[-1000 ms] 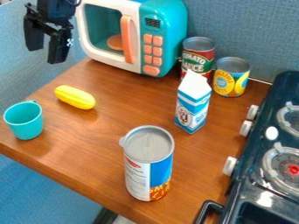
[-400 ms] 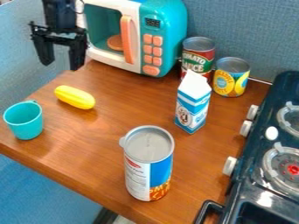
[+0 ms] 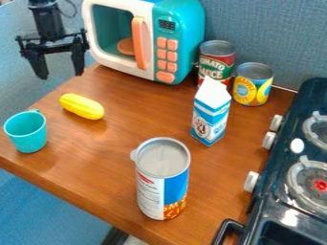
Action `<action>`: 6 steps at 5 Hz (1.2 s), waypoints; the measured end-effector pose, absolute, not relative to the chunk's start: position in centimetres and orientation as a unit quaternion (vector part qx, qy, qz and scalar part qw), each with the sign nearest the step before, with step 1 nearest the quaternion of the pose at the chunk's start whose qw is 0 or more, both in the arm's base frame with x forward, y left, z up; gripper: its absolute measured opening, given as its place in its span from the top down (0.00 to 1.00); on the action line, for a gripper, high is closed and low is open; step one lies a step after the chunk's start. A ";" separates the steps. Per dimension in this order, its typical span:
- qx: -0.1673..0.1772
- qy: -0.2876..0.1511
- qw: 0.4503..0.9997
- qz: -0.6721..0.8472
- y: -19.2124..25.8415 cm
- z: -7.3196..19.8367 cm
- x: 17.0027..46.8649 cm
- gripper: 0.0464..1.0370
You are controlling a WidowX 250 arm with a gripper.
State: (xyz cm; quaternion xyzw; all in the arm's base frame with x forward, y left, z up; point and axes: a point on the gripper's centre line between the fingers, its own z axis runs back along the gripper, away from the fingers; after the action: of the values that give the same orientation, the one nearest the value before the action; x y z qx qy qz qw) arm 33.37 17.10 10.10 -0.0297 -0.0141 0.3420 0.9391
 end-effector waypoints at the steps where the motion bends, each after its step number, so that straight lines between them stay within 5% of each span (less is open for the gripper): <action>1: -0.013 -0.020 0.914 0.405 17.5 8.6 32.9 0.03; 6: -0.019 0.012 0.808 0.588 17.2 7.1 33.3 0.03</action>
State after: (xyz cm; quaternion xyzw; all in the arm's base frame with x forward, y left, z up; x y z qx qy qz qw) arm 33.34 17.16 7.13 -0.0187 0.0117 0.5881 0.8085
